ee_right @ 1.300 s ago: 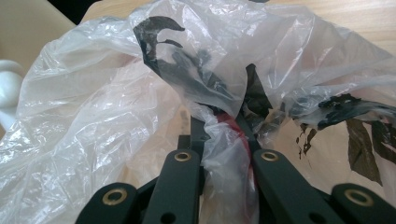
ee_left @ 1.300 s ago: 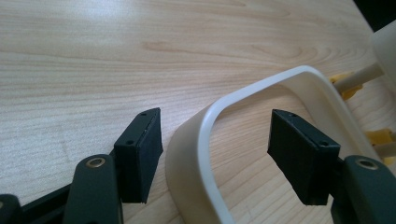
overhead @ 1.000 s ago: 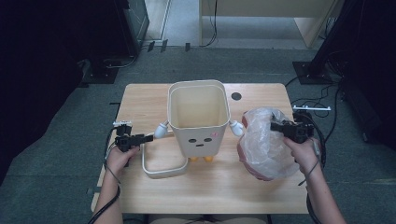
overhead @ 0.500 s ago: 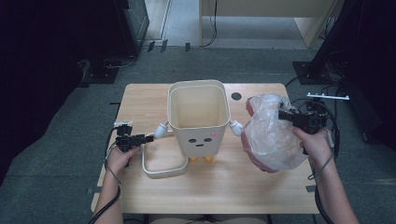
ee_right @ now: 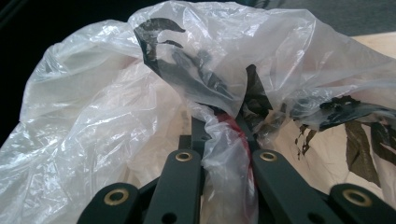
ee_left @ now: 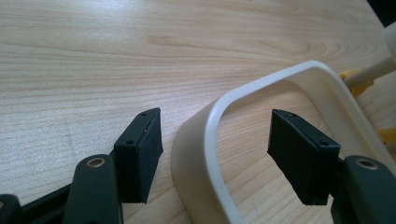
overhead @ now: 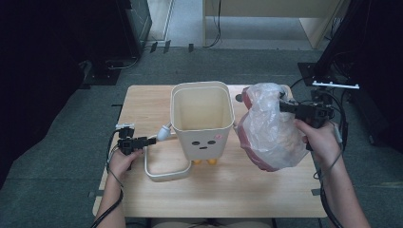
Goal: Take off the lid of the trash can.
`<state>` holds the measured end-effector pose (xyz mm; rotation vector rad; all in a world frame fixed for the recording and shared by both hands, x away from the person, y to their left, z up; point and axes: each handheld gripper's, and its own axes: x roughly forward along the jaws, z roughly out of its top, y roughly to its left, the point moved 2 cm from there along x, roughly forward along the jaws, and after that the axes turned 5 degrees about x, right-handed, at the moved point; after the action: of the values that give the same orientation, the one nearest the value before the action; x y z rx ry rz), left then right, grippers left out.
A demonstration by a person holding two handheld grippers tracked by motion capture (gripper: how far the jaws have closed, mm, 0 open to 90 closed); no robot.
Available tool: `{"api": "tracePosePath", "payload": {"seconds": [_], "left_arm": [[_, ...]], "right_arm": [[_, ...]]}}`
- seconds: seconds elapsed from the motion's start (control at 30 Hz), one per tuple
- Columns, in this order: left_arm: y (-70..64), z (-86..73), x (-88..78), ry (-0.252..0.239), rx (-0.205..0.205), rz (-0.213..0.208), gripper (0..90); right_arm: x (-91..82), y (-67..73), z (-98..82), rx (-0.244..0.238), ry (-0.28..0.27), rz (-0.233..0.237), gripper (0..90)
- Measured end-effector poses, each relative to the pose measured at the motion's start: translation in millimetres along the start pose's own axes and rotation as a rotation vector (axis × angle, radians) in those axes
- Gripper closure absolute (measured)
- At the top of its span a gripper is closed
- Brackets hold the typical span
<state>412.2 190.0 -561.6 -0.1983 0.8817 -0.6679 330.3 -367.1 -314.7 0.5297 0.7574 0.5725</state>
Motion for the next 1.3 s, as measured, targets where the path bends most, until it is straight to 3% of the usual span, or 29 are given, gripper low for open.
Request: {"api": "tracePosePath", "payload": {"seconds": [0.57,0.87,1.3], "left_arm": [[-0.4,-1.3,-1.5,0.012,0.01,0.006,35.5],[-1.1,-1.5,-1.0,0.013,0.009,0.0,35.5],[-0.7,-1.5,0.3,0.018,0.006,-0.007,35.5]], "right_arm": [[14.2,66.3,29.1,-0.077,0.01,0.074,86.2],[42.8,94.2,35.7,-0.099,0.055,0.102,86.1],[85.2,122.7,45.6,-0.11,0.106,0.131,86.1]]}}
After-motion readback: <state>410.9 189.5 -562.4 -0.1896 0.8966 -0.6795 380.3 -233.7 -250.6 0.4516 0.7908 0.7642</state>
